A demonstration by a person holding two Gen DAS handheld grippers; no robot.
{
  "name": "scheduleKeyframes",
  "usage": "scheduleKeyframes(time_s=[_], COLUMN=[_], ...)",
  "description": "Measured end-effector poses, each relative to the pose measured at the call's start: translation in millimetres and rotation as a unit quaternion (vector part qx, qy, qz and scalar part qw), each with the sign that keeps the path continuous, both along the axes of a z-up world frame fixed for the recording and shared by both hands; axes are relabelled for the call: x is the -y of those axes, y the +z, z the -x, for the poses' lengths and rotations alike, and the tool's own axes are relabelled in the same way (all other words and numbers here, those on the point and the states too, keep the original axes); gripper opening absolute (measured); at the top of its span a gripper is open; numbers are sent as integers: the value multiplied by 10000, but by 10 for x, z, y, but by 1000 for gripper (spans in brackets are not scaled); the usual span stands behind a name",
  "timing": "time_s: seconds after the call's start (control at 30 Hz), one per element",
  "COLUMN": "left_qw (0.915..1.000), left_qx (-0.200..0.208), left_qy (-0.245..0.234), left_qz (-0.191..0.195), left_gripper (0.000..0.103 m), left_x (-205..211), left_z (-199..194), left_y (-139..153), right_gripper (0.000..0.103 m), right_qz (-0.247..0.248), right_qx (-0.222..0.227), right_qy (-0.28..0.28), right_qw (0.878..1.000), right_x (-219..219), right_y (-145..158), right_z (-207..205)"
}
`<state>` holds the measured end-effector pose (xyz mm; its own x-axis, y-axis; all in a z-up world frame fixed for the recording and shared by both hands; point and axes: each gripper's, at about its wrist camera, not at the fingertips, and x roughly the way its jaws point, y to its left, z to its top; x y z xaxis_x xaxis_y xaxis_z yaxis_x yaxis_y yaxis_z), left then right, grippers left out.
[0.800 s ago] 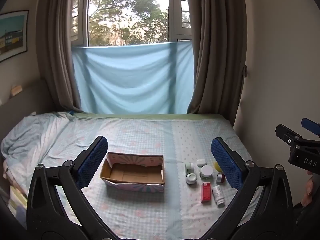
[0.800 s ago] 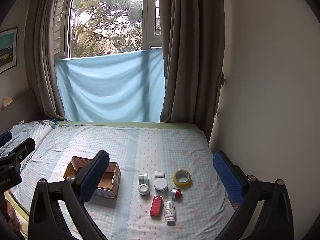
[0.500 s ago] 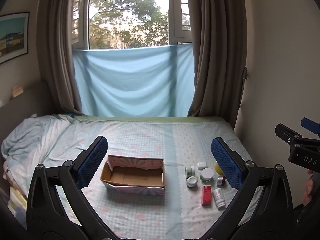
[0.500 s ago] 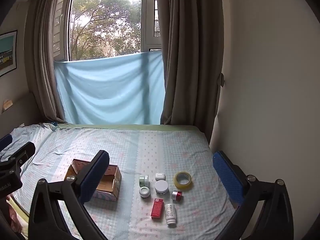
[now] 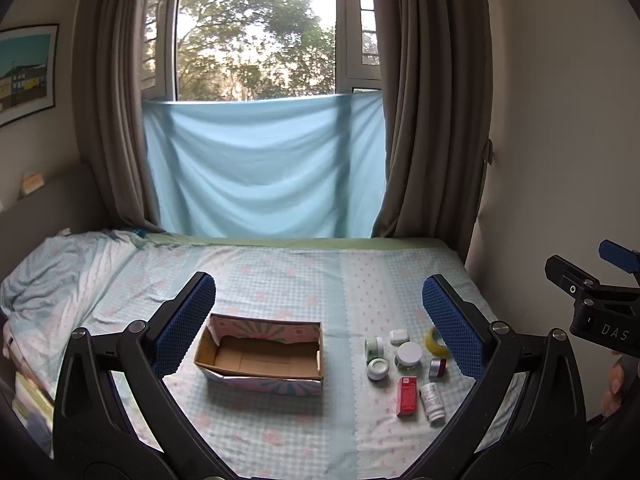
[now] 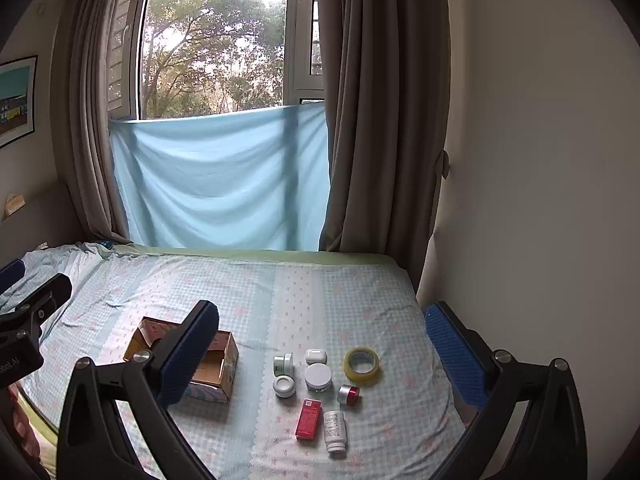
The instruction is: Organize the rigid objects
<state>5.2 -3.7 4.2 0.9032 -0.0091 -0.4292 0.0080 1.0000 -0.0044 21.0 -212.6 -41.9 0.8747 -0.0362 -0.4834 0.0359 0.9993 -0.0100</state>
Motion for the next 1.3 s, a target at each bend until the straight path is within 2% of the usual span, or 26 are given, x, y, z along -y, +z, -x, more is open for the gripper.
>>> scheduleKeyframes(time_s=[1.3], left_qw=[9998], left_qx=[-12], left_qy=[-182], left_qz=[-53], left_gripper=[103], left_x=[54], left_z=[-55], left_y=[-47], right_gripper=[103], right_qz=[-43], right_qx=[13], right_qy=[-61], right_qw=[10000], right_x=[-33], right_y=[37], right_z=[-12])
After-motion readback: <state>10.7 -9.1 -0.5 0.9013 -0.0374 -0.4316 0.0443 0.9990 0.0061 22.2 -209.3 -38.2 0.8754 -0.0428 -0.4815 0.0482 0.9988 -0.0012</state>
